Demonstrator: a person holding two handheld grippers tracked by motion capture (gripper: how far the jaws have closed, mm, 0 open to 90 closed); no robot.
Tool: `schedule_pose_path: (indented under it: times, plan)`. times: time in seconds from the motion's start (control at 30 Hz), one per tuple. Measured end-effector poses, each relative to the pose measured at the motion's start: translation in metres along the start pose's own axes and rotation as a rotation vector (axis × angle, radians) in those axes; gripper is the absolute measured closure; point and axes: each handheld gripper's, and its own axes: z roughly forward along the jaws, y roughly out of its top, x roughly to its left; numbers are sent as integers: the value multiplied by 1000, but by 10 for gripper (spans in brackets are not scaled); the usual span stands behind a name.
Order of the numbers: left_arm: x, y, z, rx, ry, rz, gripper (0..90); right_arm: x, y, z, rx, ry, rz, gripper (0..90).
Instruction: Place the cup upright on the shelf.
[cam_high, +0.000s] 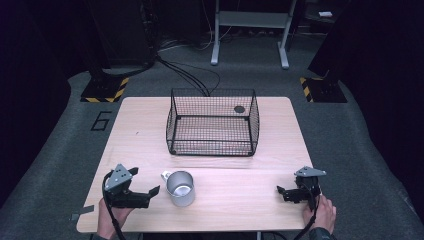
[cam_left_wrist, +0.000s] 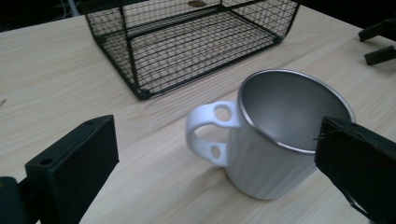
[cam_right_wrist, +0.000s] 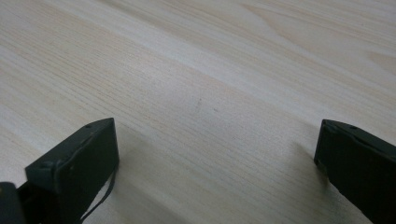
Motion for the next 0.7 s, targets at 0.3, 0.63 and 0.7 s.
schedule_pose_path:
  times: [0.3, 0.63, 0.7]
  plan:
    - [-27, 6, 20, -8, -68, 53, 0, 0, 0, 0, -2, -1, 0, 0]
    - [-41, 9, 43, 15, -109, 84, 0, 0, 0, 0, 0, -1, 0, 0]
    - [-43, 9, 46, 13, -115, 86, 0, 0, 0, 0, -2, -1, 0, 0]
